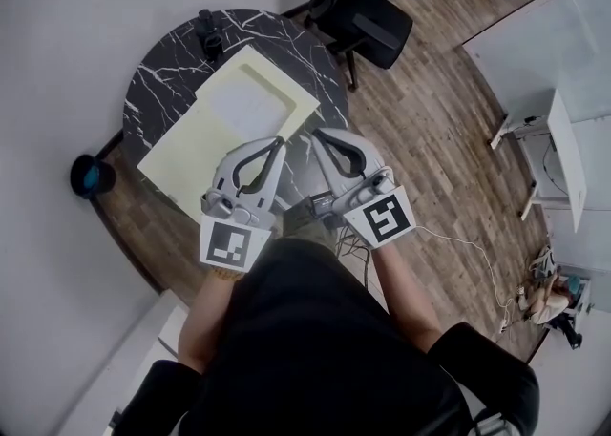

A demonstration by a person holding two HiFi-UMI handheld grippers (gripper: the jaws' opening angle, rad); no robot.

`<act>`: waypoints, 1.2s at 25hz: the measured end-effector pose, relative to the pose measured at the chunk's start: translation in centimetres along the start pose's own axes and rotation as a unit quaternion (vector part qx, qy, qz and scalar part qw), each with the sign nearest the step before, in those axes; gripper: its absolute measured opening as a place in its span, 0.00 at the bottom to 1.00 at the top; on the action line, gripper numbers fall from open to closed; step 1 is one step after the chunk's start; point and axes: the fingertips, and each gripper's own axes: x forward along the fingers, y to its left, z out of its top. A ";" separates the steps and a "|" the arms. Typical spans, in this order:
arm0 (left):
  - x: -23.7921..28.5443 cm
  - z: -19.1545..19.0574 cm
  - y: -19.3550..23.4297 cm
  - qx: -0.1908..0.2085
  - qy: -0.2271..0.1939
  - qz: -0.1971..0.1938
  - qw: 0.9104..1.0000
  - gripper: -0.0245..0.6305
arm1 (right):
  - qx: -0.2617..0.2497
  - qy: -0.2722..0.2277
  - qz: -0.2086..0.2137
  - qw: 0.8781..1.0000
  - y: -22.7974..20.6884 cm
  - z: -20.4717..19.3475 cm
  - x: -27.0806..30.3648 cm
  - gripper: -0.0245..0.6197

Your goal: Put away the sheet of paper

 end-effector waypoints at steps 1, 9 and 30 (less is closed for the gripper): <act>-0.1 -0.5 0.1 -0.013 0.007 0.004 1.000 0.05 | 0.002 -0.002 0.000 1.000 0.0 0.0 -0.1 0.04; 0.2 -2.1 0.1 -0.035 0.030 0.011 0.999 0.05 | 0.010 0.001 0.006 1.000 -0.4 -0.5 -0.4 0.04; -0.2 -2.6 0.5 -0.029 0.033 0.023 0.999 0.05 | 0.021 0.003 0.001 1.000 -1.1 -1.3 -0.5 0.04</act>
